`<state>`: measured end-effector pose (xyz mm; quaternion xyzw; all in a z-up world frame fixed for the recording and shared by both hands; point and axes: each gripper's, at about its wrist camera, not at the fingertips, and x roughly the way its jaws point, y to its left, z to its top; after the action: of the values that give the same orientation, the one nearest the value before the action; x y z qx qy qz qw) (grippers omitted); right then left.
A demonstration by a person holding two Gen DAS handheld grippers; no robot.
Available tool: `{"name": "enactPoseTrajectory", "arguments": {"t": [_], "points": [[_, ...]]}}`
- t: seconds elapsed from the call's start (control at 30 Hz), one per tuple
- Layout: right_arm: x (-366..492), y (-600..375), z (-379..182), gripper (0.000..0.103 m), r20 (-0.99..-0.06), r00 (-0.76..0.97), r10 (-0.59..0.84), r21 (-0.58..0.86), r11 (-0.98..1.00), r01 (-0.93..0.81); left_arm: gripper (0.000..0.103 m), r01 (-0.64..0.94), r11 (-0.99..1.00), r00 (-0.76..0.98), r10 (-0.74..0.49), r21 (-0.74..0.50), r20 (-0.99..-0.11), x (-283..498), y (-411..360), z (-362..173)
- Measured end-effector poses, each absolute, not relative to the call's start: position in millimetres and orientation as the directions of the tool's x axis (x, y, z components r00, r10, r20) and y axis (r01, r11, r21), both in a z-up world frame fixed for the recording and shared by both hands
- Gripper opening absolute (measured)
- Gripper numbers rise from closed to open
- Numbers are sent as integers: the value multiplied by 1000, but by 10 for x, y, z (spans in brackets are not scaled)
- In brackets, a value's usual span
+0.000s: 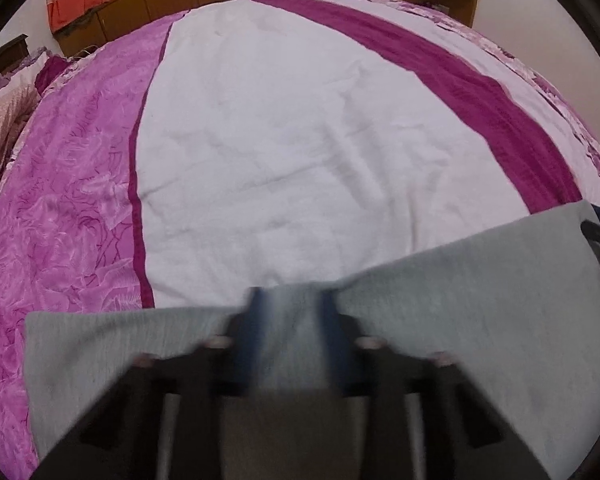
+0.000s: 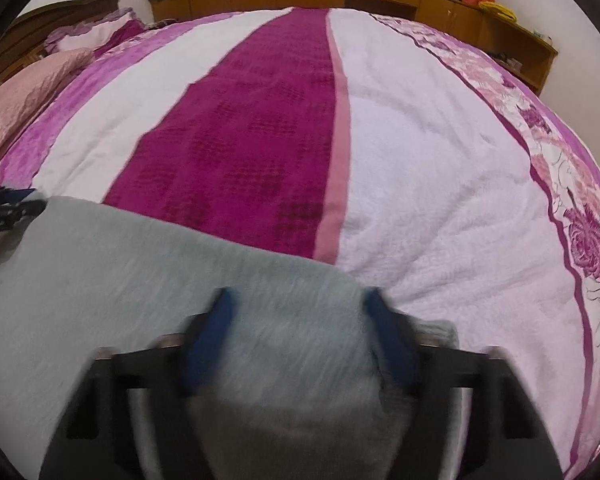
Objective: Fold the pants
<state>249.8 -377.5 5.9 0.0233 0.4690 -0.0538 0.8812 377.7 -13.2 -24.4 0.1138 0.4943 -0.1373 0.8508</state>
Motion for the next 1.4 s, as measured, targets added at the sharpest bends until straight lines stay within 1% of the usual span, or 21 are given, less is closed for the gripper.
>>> {"name": "enactPoseTrajectory", "arguments": {"t": [0.03, 0.07, 0.1, 0.17, 0.27, 0.63, 0.83, 0.97, 1.1, 1.27, 1.4], "points": [[2486, -3762, 80, 27, -828, 554, -82, -21, 993, 117, 9, 340, 938, 482, -111, 69, -869, 3736, -140, -210], [2464, -3762, 114, 12, -828, 554, -90, -28, 993, 119, 7, 336, 939, 491, -108, 74, -864, 3700, -139, -175], [2441, -3777, 143, 5, -827, 556, -87, -21, 992, 123, 6, 333, 940, 499, -108, 75, -860, 3665, -132, -144], [2361, -3825, 233, 0, -818, 572, -58, 19, 992, 128, 5, 326, 944, 515, -126, 57, -848, 3546, -92, -41], [2226, -3844, 389, 0, -800, 599, -23, 59, 991, 118, 5, 317, 948, 534, -149, 33, -832, 3388, -39, 128], [1692, -3638, 885, 0, -744, 668, -23, 27, 997, 65, 5, 294, 956, 637, -192, 5, -747, 2489, 140, 852], [1320, -3570, 1027, 0, -734, 679, -13, 22, 999, 43, 5, 301, 953, 672, -193, 25, -715, 1895, 172, 1064], [1095, -3508, 1041, 0, -738, 675, -9, 10, 1000, 24, 5, 297, 955, 677, -205, 8, -707, 1519, 195, 1095], [869, -3442, 1011, 0, -746, 666, -15, -4, 1000, 18, 5, 295, 956, 671, -213, -9, -710, 1155, 202, 1020], [583, -3362, 905, 0, -767, 642, -27, -18, 1000, 21, 5, 279, 959, 650, -225, -48, -726, 743, 245, 778], [412, -3308, 740, 0, -792, 609, -41, -29, 999, 29, 5, 259, 962, 621, -231, -83, -749, 570, 302, 531]]}}
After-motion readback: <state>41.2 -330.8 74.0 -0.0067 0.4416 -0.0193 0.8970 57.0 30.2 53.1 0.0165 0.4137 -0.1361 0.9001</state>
